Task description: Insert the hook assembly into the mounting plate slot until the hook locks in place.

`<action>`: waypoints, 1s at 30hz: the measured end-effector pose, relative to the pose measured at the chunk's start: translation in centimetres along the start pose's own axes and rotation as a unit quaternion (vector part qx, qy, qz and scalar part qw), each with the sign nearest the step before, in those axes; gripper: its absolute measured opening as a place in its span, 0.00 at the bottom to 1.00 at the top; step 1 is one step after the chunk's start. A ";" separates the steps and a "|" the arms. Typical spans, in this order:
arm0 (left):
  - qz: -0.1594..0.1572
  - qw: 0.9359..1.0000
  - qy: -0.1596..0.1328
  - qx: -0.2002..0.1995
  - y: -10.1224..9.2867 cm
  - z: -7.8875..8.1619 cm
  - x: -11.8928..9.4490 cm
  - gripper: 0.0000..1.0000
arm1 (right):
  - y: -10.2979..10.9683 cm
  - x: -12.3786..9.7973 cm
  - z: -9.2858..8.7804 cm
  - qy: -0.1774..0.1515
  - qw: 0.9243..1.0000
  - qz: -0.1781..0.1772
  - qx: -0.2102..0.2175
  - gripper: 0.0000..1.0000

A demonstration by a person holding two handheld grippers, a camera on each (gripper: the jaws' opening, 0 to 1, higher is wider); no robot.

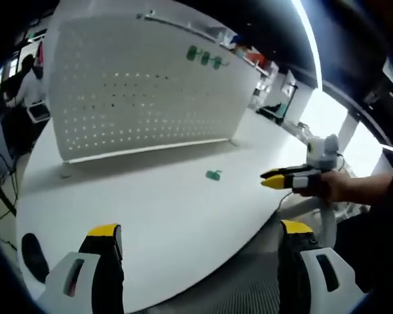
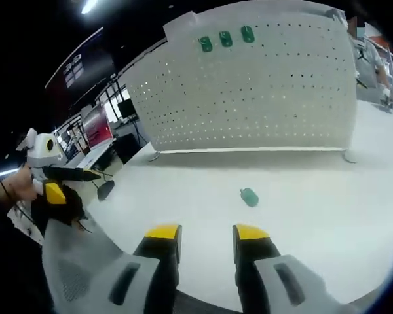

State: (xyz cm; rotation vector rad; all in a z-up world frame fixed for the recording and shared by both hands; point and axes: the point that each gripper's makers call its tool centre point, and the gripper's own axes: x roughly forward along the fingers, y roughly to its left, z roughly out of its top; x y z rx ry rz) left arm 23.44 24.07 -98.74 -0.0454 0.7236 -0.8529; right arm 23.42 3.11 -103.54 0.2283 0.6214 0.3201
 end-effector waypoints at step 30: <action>-0.008 1.000 0.007 -0.015 1.3 1.1 1.7 1.00 | -5.4 10.5 0.4 -0.049 0.961 -0.115 0.249 0.22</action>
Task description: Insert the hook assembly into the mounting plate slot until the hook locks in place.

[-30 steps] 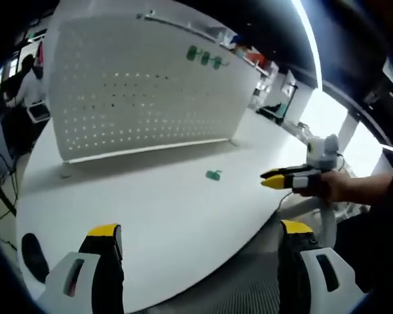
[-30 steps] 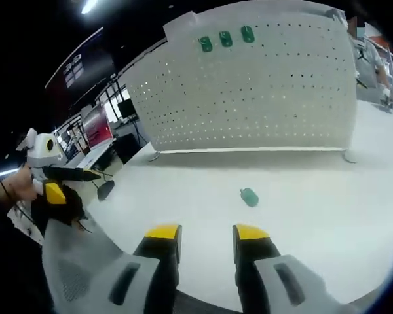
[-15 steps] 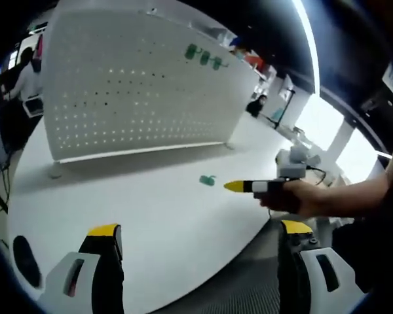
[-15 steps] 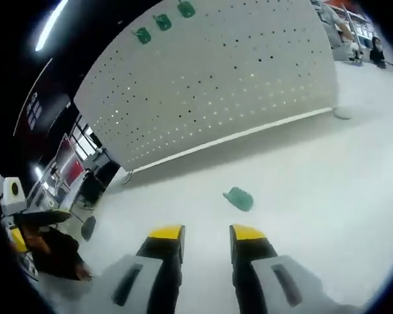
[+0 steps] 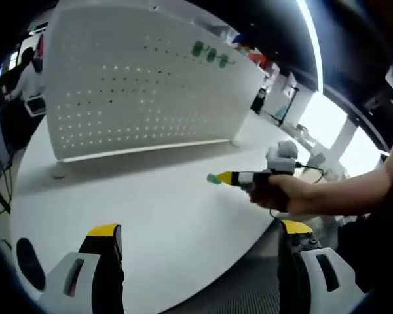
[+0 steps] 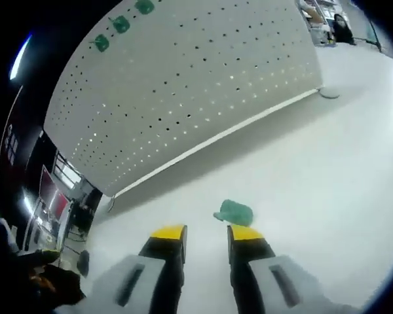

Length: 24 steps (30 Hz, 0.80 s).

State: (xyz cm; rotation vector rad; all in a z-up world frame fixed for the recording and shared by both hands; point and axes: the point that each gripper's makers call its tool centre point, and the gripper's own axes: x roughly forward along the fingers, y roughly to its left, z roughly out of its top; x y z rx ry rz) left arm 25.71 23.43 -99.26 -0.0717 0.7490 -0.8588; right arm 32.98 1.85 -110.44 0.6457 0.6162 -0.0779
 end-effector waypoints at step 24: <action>-0.002 1.000 -0.001 -0.011 0.6 0.1 0.4 0.99 | -1.1 2.0 1.7 0.006 0.999 -0.044 -0.007 0.05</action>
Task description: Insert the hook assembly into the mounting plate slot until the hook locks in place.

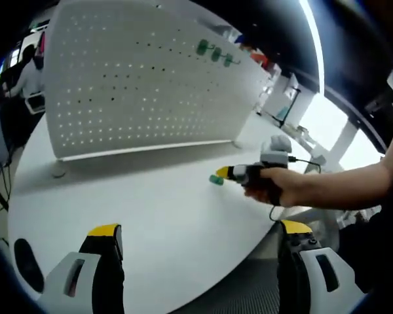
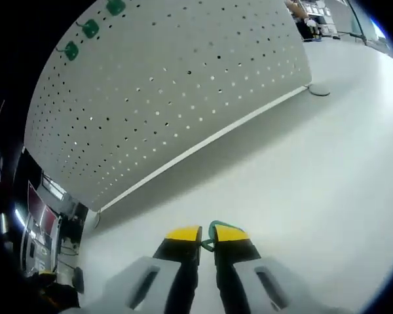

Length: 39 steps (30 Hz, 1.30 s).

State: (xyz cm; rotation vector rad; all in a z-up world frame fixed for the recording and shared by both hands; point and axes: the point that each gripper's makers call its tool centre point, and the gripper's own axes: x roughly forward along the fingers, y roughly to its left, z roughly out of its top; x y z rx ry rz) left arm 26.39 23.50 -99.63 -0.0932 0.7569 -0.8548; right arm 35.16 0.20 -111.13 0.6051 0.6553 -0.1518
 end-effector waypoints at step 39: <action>-0.004 1.000 0.000 0.004 -0.2 1.5 1.3 0.97 | 6.7 -3.9 4.5 -0.027 0.982 0.138 -0.125 0.00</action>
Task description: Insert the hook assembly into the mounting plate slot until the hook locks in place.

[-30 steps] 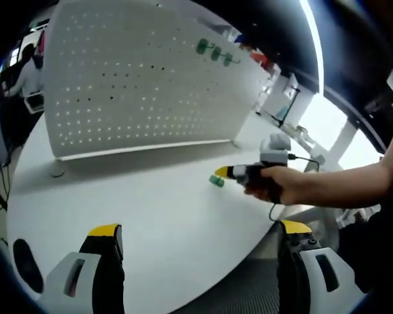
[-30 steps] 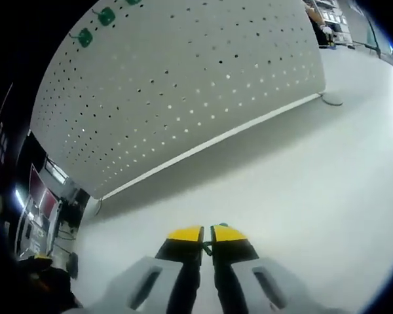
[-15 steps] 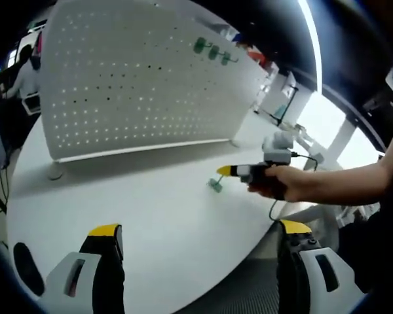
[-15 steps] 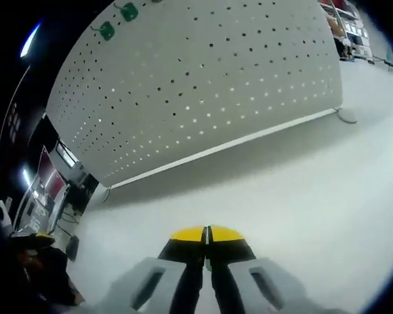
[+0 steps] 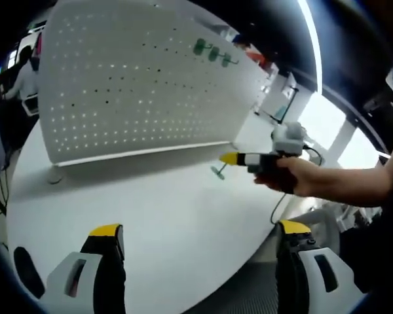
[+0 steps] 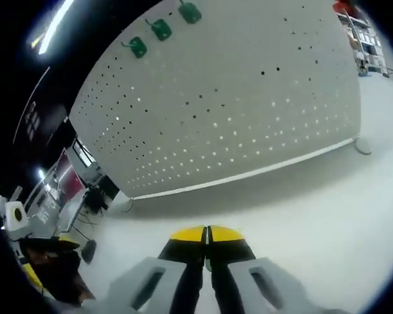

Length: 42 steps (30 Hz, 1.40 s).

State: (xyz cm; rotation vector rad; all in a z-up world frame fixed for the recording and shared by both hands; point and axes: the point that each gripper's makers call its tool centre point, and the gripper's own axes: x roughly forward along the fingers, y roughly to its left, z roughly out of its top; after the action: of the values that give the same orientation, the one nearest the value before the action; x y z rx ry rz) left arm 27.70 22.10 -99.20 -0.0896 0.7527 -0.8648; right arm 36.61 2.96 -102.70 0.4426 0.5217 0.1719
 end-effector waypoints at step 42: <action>-0.096 0.992 -0.007 -0.086 -2.7 2.5 -0.5 0.37 | 19.5 -10.0 -2.4 0.067 0.887 0.412 -0.197 0.00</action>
State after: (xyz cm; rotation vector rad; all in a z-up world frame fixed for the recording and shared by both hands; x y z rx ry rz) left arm 27.34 20.15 -96.06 -0.3249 0.8142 -0.9787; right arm 25.88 18.57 -91.40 0.2285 0.3914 1.1193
